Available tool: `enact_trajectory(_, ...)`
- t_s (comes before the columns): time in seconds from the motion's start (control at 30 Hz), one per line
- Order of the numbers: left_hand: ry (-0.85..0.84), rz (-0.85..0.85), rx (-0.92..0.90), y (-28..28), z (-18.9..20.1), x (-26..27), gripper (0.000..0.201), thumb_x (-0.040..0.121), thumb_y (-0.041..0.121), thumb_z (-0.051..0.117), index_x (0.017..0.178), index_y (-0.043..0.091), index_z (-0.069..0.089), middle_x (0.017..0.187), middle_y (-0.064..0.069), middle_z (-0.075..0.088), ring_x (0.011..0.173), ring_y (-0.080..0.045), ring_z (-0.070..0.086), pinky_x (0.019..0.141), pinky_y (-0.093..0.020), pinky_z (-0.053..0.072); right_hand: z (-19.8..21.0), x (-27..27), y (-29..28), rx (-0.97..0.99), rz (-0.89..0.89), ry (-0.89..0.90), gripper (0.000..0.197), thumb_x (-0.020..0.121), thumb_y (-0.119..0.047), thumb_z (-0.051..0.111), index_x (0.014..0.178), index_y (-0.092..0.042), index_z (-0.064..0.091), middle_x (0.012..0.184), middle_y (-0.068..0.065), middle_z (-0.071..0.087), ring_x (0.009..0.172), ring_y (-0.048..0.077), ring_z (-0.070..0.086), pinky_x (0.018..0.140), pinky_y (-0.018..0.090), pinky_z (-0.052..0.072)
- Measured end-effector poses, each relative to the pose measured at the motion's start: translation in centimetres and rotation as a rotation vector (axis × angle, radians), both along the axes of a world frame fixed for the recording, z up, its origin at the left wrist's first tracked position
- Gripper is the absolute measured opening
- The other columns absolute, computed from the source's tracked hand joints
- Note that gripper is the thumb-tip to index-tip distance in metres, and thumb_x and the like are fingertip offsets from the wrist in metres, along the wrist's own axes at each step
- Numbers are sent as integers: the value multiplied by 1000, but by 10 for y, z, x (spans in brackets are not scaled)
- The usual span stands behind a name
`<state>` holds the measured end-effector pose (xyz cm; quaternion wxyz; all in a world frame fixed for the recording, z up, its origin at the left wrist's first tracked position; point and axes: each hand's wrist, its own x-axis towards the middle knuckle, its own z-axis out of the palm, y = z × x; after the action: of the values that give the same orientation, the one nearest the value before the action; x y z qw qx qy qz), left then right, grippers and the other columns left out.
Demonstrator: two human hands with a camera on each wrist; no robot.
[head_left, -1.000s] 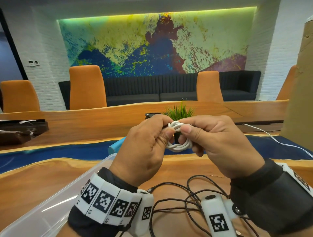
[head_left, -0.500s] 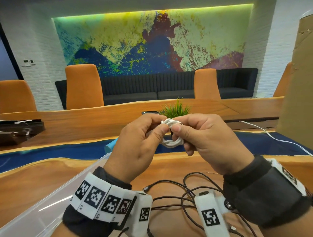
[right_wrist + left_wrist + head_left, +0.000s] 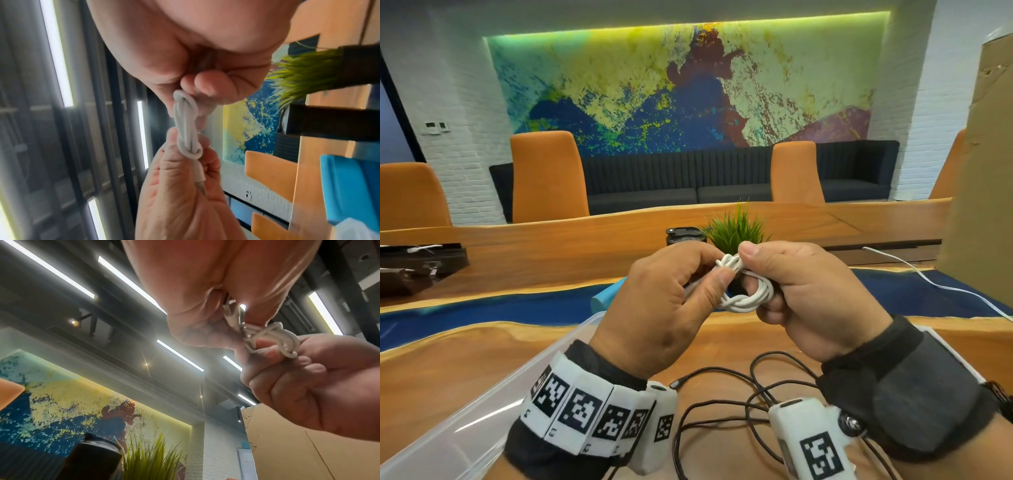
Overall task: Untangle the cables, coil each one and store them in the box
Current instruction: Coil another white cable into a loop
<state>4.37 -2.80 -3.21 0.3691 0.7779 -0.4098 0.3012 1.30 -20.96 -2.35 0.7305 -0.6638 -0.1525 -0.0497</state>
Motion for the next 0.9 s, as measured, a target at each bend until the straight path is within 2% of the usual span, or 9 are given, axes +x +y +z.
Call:
enact_trajectory(0.1,33,-13,-32,-2,-1,0,26,97,39,53,107,21,69,91,10,69,85,-10,65,69,-30,54,-2,3,2,62,0,44,31,92,-32,57,75,-8,63,60,3,44,49,10,31,44,23,26)
enact_trajectory(0.17,89,-27,-74,-2,-1,1,20,97,36,57,107,23,69,92,10,70,85,-11,66,69,-28,55,-3,3,4,39,-39,1,32,94,-32,56,80,-6,67,61,3,46,48,9,34,44,23,29)
enact_trajectory(0.3,204,8,-156,0,-1,5,16,96,27,64,106,19,73,89,5,73,82,-15,68,68,-31,57,-2,1,5,-138,-146,-126,28,93,-31,57,92,-7,71,67,6,59,52,12,47,44,24,43)
enact_trajectory(0.37,251,26,-214,-1,-1,6,17,92,27,67,105,17,73,86,6,74,81,-11,69,66,-24,56,0,0,4,-209,-182,-149,22,92,-29,60,95,-12,73,73,10,65,54,13,51,47,24,47)
enact_trajectory(0.53,283,39,-222,-5,1,1,14,91,29,68,100,19,71,83,6,73,77,-8,68,65,-21,56,6,-4,-3,-350,-275,-210,18,88,-30,65,95,-16,74,78,14,69,56,11,56,50,24,52)
enact_trajectory(0.67,241,109,-179,-3,9,-5,9,92,28,67,97,24,72,83,8,71,78,-5,65,67,-18,52,14,-8,-21,-364,-364,-185,17,90,-23,67,91,-8,74,81,23,67,55,13,52,49,25,49)
enact_trajectory(0.73,210,150,-114,-2,16,-11,9,91,31,67,96,25,72,83,10,70,80,-4,63,67,-16,49,20,-11,-38,-394,-426,-155,19,91,-23,67,91,-6,74,80,25,66,55,12,52,51,27,50)
enact_trajectory(0.8,205,179,25,3,24,-18,11,91,37,64,97,31,70,84,15,69,82,1,62,66,-18,48,27,-17,-58,-448,-462,-109,22,92,-26,66,95,-6,73,79,18,65,57,11,53,55,27,53)
enact_trajectory(0.9,317,154,389,-2,29,-36,30,79,63,53,102,46,62,85,23,66,83,14,58,65,-17,44,32,-40,-97,-519,-521,-24,25,92,-27,66,97,-4,72,76,12,64,59,14,54,57,29,55)
